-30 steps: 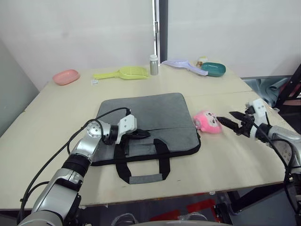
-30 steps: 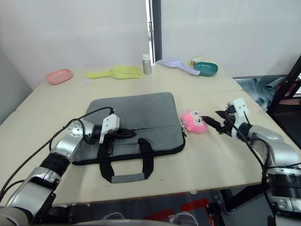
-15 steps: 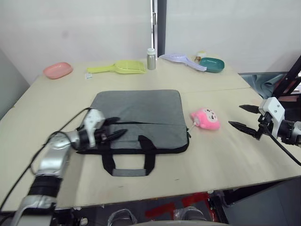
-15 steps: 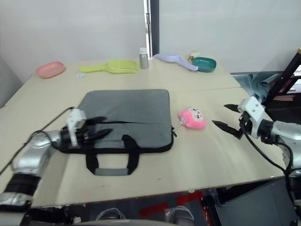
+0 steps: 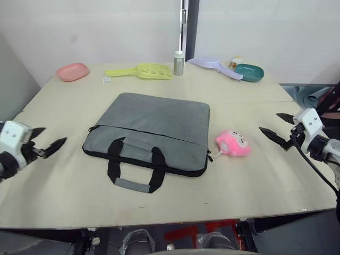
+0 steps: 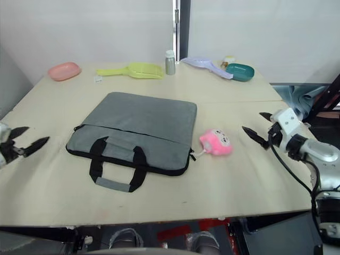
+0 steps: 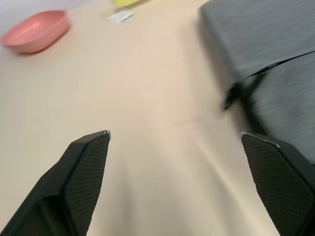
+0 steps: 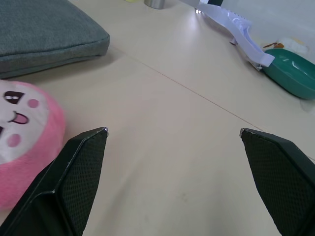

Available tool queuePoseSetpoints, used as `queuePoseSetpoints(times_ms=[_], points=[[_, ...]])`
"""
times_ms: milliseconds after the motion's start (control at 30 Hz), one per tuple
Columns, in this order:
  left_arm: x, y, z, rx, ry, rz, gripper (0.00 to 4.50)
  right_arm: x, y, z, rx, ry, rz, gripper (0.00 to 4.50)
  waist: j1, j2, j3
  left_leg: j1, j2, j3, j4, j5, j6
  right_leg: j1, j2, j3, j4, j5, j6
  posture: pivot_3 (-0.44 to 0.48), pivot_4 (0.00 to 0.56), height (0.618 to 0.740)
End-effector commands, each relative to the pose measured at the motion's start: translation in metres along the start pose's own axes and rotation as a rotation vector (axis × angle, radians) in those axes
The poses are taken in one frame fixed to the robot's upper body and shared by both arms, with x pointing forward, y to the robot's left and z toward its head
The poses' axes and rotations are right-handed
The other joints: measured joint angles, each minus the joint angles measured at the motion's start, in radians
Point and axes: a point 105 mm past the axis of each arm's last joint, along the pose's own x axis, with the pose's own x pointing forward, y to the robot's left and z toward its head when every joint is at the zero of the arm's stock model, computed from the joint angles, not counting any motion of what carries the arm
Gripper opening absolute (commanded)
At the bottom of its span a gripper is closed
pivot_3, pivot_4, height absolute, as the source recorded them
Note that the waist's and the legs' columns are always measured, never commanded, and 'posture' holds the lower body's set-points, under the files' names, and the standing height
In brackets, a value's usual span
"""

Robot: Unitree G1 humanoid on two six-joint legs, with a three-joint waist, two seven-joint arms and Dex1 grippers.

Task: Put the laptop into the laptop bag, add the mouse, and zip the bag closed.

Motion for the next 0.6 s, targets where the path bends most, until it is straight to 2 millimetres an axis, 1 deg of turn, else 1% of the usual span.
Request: queuePoseSetpoints(times_ms=[33, 167, 233, 433, 600], points=[[-0.007, 0.019, -0.002, 0.054, 0.072, 0.034, 4.46, -0.007, -0.008, 0.010, -0.024, -0.007, 0.008, 4.50, 0.003, 0.000, 0.000, 0.000, 0.000, 0.000, 0.001, 0.000, 0.000, 0.000, 0.000, 0.000, 0.001, 0.000, 0.000, 0.000, 0.150, 0.740], [-0.009, 0.033, -0.006, 0.043, 0.116, 0.052, 4.46, -0.013, -0.008, 0.007, -0.015, 0.026, 0.040, 4.50, 0.008, 0.000, 0.000, 0.000, 0.000, -0.001, 0.005, 0.000, 0.000, 0.000, 0.000, 0.001, 0.006, 0.000, 0.000, 0.000, 0.150, 0.740], [-0.008, 0.034, -0.007, 0.018, 0.125, 0.035, 4.46, -0.015, -0.006, 0.009, 0.003, 0.026, 0.061, 4.50, 0.011, 0.000, 0.000, 0.001, 0.000, -0.001, 0.007, 0.000, 0.000, 0.000, 0.000, 0.001, 0.009, 0.000, -0.001, 0.000, 0.150, 0.740], [0.000, 0.026, -0.006, -0.079, 0.116, -0.037, 4.46, -0.016, -0.003, 0.013, 0.005, 0.028, 0.092, 4.50, 0.013, 0.000, 0.000, 0.003, 0.000, -0.001, 0.013, -0.001, -0.001, 0.000, -0.001, 0.003, 0.016, 0.000, -0.001, 0.000, 0.150, 0.740], [0.006, 0.020, -0.008, -0.075, 0.113, -0.063, 4.46, -0.019, 0.001, 0.013, 0.019, 0.034, 0.099, 4.50, 0.013, 0.000, 0.000, 0.003, 0.000, -0.001, 0.015, -0.001, -0.001, 0.000, -0.001, 0.004, 0.018, 0.000, -0.001, 0.000, 0.150, 0.740]])
